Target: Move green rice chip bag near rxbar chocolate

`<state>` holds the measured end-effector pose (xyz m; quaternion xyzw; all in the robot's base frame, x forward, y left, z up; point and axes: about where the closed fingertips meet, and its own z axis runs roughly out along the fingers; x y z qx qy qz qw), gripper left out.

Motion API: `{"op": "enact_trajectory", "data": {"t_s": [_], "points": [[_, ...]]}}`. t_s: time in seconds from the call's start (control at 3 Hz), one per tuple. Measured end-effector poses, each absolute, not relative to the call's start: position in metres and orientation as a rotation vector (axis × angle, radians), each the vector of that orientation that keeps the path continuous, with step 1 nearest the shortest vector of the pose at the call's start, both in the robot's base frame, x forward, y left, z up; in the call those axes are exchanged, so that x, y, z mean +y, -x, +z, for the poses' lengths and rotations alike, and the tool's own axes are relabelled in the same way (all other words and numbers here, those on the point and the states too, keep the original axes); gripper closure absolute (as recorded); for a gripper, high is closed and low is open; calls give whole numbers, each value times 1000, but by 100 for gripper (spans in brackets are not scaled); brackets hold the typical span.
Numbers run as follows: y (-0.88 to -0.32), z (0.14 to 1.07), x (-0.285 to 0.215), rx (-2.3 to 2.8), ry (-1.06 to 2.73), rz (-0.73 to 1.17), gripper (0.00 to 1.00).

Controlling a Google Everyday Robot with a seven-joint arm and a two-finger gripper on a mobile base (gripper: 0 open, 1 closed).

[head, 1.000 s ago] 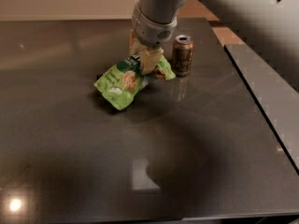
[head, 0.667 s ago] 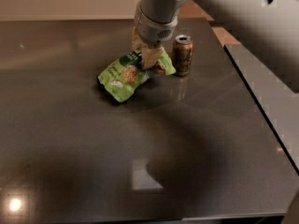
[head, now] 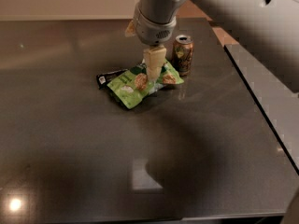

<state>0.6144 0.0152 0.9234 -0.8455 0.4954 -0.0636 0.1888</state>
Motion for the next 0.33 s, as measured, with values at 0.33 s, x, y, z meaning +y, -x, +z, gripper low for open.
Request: {"op": "enact_trajectory", "data": {"t_s": [0.33], "points": [[-614, 923, 15, 1393, 2378, -179, 0]]}}
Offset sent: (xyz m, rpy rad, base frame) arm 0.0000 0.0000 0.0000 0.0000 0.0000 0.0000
